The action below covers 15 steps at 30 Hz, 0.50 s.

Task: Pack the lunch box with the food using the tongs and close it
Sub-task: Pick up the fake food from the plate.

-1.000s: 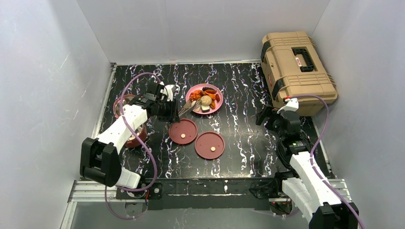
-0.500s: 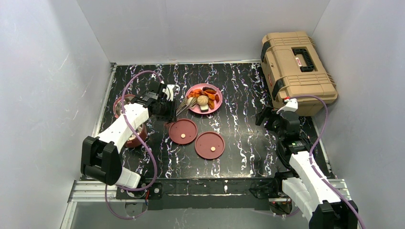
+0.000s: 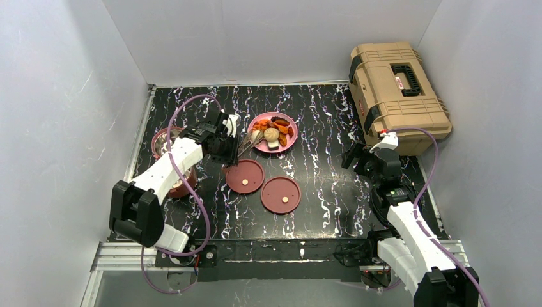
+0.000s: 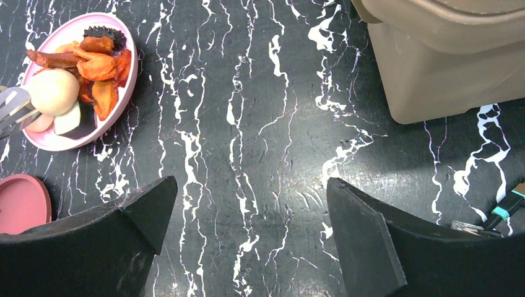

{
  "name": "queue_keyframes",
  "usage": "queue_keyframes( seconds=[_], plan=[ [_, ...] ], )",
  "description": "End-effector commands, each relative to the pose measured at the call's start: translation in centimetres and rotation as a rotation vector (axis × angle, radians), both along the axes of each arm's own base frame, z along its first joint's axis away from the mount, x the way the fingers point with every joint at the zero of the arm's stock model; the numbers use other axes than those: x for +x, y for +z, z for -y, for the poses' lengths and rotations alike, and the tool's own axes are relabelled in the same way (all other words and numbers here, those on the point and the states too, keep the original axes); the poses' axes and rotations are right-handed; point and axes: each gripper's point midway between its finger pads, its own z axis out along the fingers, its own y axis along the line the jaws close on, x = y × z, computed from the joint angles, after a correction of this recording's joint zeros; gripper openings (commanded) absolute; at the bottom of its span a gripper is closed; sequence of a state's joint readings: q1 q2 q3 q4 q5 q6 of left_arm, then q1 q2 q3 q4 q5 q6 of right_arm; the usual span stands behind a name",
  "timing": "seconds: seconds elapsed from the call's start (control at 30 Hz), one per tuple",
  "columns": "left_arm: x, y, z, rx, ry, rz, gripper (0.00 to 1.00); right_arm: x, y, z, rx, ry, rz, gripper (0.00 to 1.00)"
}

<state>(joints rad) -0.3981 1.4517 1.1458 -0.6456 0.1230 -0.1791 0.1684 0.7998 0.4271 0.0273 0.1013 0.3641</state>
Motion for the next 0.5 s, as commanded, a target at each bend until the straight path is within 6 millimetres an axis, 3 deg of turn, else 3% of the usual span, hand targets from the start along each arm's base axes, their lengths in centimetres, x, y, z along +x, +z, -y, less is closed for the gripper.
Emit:
queue_keyframes(
  seconds=[0.0,0.23,0.47],
  plan=[
    [0.3,2.2,-0.2,-0.009,0.02,0.063,0.28,0.4,1.1,0.1,0.01,-0.008,0.052,1.0],
    [0.2,4.7,0.9,-0.138,0.047,0.174,0.26,0.3,1.5,0.2,0.008,-0.015,0.059,1.0],
    [-0.1,5.2,1.0,-0.165,0.052,0.195,0.26,0.2,1.9,0.3,0.004,-0.02,0.063,1.0]
  ],
)
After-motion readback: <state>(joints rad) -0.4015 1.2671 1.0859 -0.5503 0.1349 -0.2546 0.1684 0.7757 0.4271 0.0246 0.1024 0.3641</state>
